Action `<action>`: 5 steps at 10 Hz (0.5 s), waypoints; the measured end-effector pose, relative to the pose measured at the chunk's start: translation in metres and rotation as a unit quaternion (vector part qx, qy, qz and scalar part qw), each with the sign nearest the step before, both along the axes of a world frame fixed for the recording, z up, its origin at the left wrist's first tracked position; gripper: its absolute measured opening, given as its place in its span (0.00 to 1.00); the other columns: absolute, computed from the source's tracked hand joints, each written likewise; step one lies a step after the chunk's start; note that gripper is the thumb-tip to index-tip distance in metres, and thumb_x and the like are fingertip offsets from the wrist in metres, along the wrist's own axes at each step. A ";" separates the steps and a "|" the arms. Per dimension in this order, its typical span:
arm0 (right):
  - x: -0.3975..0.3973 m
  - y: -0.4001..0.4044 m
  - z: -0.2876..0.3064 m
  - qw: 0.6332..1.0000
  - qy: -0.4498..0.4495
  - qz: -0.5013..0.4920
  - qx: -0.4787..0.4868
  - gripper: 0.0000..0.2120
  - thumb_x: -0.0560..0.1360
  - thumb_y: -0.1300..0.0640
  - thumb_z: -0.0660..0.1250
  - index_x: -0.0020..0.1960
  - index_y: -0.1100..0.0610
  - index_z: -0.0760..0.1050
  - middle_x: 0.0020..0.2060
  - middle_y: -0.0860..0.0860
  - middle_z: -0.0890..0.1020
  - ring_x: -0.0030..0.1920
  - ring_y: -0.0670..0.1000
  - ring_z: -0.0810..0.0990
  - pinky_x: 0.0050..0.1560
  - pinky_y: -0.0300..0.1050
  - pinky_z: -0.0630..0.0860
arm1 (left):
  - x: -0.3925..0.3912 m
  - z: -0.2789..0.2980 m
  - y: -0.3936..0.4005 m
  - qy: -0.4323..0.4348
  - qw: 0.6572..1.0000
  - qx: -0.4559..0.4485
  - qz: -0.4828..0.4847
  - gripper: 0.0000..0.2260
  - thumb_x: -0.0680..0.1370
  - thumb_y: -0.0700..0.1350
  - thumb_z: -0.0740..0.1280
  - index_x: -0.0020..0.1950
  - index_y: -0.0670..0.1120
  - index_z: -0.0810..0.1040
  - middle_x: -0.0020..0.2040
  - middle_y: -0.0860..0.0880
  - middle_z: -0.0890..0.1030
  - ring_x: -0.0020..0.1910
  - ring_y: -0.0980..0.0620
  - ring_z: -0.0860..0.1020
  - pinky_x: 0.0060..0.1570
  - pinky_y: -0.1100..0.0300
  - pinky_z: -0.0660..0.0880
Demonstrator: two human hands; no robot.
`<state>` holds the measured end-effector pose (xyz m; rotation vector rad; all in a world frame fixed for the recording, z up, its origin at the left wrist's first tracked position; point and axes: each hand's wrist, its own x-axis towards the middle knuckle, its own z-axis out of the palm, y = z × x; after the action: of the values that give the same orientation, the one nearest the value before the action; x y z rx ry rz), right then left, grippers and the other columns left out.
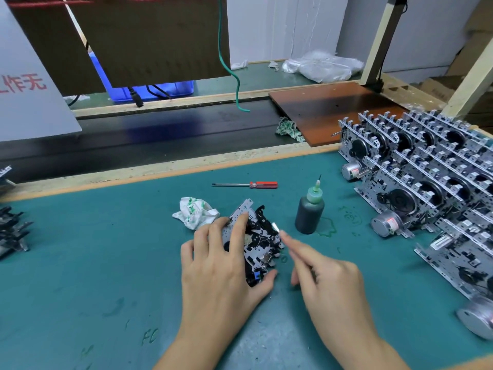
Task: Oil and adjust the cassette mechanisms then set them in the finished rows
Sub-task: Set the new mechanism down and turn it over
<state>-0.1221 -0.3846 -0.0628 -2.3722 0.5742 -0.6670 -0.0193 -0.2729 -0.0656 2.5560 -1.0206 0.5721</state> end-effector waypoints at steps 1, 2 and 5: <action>0.000 0.001 -0.001 1.000 0.004 0.003 -0.008 0.15 0.76 0.59 0.66 0.59 0.43 0.79 0.28 0.50 0.79 0.28 0.52 0.71 0.34 0.46 0.73 | 0.000 0.001 0.000 0.000 1.000 0.000 0.000 0.34 0.64 0.64 0.62 0.64 0.45 0.76 0.53 0.42 0.78 0.52 0.43 0.69 0.46 0.51 0.63; 0.001 0.000 0.000 1.000 -0.004 -0.001 -0.015 0.15 0.75 0.60 0.68 0.58 0.44 0.80 0.28 0.50 0.78 0.27 0.52 0.69 0.33 0.46 0.74 | -0.001 0.001 0.000 0.002 1.000 0.000 0.000 0.34 0.64 0.64 0.62 0.64 0.45 0.76 0.53 0.42 0.78 0.52 0.43 0.69 0.46 0.51 0.63; 0.000 -0.001 -0.002 0.999 -0.029 0.000 -0.017 0.15 0.74 0.62 0.68 0.57 0.47 0.81 0.25 0.47 0.73 0.27 0.45 0.64 0.31 0.45 0.70 | 0.000 0.001 0.000 0.006 1.000 -0.003 -0.002 0.34 0.64 0.64 0.62 0.64 0.45 0.75 0.53 0.43 0.77 0.53 0.43 0.69 0.47 0.52 0.63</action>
<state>-0.1225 -0.3859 -0.0652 -2.3756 0.5409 -0.7480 -0.0192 -0.2728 -0.0645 2.5476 -1.0184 0.5581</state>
